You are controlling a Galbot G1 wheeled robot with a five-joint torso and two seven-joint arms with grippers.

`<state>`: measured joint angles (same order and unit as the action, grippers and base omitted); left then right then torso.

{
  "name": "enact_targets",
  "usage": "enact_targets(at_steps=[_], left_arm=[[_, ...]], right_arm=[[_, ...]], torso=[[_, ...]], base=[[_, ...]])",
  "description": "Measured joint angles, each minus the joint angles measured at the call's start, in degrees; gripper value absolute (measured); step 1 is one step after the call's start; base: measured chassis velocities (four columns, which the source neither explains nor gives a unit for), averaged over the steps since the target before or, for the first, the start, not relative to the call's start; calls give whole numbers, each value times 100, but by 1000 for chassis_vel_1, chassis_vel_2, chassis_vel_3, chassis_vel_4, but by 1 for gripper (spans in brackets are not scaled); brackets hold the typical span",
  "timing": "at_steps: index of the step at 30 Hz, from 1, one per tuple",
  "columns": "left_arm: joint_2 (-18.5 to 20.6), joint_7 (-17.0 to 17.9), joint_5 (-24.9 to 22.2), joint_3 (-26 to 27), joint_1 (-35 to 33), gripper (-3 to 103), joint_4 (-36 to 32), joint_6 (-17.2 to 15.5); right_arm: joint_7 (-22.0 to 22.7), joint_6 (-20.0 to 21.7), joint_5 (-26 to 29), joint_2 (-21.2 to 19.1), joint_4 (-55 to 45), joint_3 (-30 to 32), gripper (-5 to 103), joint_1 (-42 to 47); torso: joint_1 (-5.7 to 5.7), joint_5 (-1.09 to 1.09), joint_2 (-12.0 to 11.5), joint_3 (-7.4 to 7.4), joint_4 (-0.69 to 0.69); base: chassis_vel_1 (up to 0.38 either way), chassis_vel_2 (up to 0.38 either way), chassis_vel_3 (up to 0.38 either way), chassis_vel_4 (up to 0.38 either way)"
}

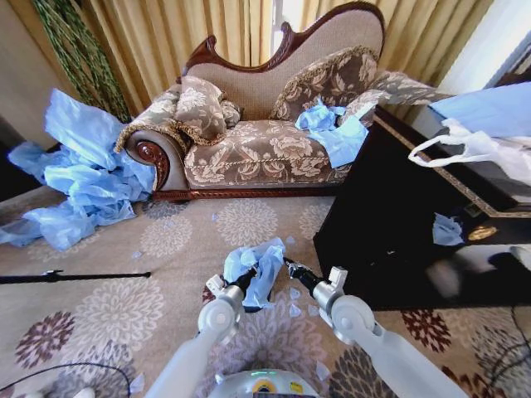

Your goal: Place a garbage bag over the trash bin.

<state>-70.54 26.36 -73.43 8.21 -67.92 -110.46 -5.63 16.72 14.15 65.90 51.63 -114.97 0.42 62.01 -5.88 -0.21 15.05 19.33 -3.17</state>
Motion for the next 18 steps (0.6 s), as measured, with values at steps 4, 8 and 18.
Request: enact_targets(at_steps=[4,8,18], left_arm=[[88,281,2,235,124,0,-54,94],[168,459,16,419,152,0,40,116],[105,638,124,486,-2,0,322,103]], right_arm=[[-19,1,-6,49,9,40,0,47],[-19,1,-22,115,10,79,0,97],[123,151,123,160,-258,346,17,282]], torso=[[0,1,0,0,0],[0,1,0,0,0],[0,0,0,0,0]], base=[[0,0,0,0],[0,0,0,0],[0,0,0,0]])
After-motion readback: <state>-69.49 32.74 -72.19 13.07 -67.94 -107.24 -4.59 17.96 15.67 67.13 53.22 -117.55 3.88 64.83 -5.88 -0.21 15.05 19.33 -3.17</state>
